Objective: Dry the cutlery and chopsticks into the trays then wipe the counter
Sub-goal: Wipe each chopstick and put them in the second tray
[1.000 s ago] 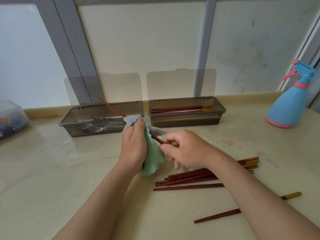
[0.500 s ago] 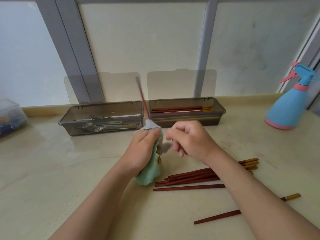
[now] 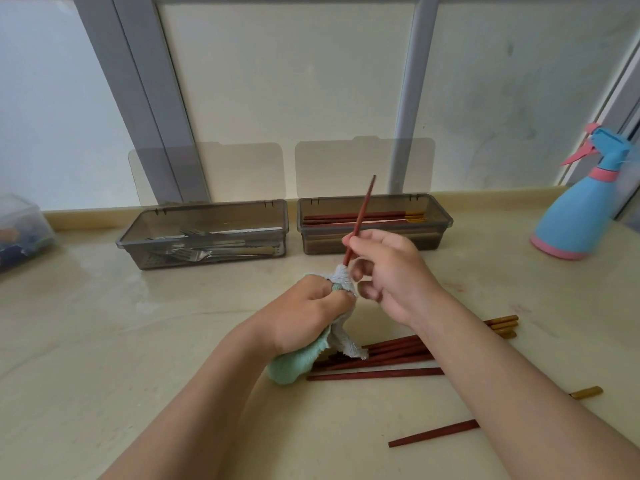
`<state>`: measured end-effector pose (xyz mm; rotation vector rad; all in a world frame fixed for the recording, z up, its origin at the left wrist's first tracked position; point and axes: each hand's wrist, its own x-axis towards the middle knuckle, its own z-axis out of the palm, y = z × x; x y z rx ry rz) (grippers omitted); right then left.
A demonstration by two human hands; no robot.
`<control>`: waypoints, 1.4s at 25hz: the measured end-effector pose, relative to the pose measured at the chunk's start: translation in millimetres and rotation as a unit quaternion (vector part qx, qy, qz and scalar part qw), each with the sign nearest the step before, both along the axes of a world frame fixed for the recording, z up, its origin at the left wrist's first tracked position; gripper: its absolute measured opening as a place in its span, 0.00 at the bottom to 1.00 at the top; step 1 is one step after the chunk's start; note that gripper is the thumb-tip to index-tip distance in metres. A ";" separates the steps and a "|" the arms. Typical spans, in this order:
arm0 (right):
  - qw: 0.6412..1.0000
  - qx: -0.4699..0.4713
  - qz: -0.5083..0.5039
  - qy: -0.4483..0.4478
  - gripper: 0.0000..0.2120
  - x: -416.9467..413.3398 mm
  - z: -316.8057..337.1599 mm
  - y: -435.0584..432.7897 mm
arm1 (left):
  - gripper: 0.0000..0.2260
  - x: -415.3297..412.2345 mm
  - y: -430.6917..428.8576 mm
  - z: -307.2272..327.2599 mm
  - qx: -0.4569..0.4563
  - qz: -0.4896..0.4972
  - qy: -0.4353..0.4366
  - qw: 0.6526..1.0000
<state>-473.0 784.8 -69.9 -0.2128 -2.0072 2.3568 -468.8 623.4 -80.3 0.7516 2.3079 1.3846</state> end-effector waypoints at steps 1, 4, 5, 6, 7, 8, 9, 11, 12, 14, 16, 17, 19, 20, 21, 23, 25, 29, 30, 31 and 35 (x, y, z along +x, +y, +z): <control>0.999 -0.021 -0.042 -0.012 0.04 -3.5 0.8 4.7 | 0.19 -0.6 0.2 -0.3 -0.016 -0.009 0.011 1.000; 0.978 -0.134 -0.162 0.001 0.03 -12.9 7.9 23.5 | 0.18 -1.6 -2.6 2.2 -0.028 -0.010 0.019 0.999; 0.966 -0.171 -0.190 0.031 0.03 -15.0 10.9 30.4 | 0.19 -2.5 -4.0 1.9 -0.019 0.008 0.020 1.000; 0.957 -0.188 -0.211 0.070 0.03 -16.5 13.4 35.5 | 0.20 -3.6 -5.4 1.0 -0.008 0.030 0.024 0.999; 0.952 -0.173 -0.227 0.112 0.03 -17.0 15.2 38.3 | 0.20 -4.4 -6.4 -0.2 0.003 0.049 0.030 0.998; 0.951 -0.116 -0.242 0.155 0.02 -16.8 15.4 39.7 | 0.19 -5.0 -6.6 -1.4 0.013 0.058 0.032 0.998; 0.947 -0.014 -0.258 0.193 0.02 -16.6 13.5 40.9 | 0.18 -4.6 -6.0 -1.9 0.020 0.060 0.031 0.997; 0.897 0.228 -0.274 0.262 0.04 -16.9 4.4 42.6 | 0.18 -3.3 -3.9 -2.5 0.025 0.062 0.031 0.997; 0.857 0.326 -0.272 0.293 0.05 -18.8 -0.7 44.2 | 0.20 -2.4 -3.1 -2.1 0.024 0.065 0.031 0.997; 0.786 0.460 -0.263 0.320 0.05 -26.8 -8.6 49.1 | 0.22 -0.6 -2.5 -1.0 0.022 0.068 0.034 0.997; 0.758 0.527 -0.253 0.290 0.05 -34.4 -10.3 51.8 | 0.22 0.4 -2.9 -0.7 0.021 0.070 0.036 0.997; 0.754 0.546 -0.244 0.271 0.06 -37.1 -10.6 51.8 | 0.21 0.2 -3.2 -0.7 0.021 0.073 0.037 0.996; 0.747 0.574 -0.228 0.245 0.08 -40.4 -12.4 49.5 | 0.20 -1.4 -3.8 -1.2 0.020 0.079 0.037 0.996; 0.745 0.585 -0.219 0.235 0.09 -41.5 -13.9 48.2 | 0.21 -2.0 -3.8 -1.5 0.021 0.080 0.037 0.996; 0.744 0.593 -0.210 0.225 0.09 -42.7 -15.1 46.9 | 0.22 -2.1 -3.4 -1.6 0.022 0.079 0.038 0.996; 0.741 0.608 -0.198 0.206 0.09 -45.7 -16.7 45.8 | 0.23 -1.9 -3.1 -2.4 0.022 0.075 0.036 0.996; 0.737 0.618 -0.193 0.192 0.08 -48.0 -17.9 45.4 | 0.23 -1.6 -3.2 -3.1 0.022 0.075 0.033 0.996; 0.732 0.633 -0.199 0.158 0.10 -48.6 -19.0 44.1 | 0.22 -2.0 -2.9 -4.1 0.018 0.072 0.035 0.997; 0.732 0.634 -0.199 0.150 0.10 -48.5 -19.0 43.9 | 0.22 -2.3 -2.7 -4.3 0.018 0.071 0.034 0.997; 0.734 0.634 -0.197 0.143 0.11 -48.6 -19.2 43.6 | 0.22 -2.6 -2.7 -4.6 0.018 0.071 0.033 0.997; 0.742 0.649 -0.149 0.078 0.15 -48.3 -20.4 41.2 | 0.22 -2.0 -2.8 -5.4 0.016 0.068 0.032 0.997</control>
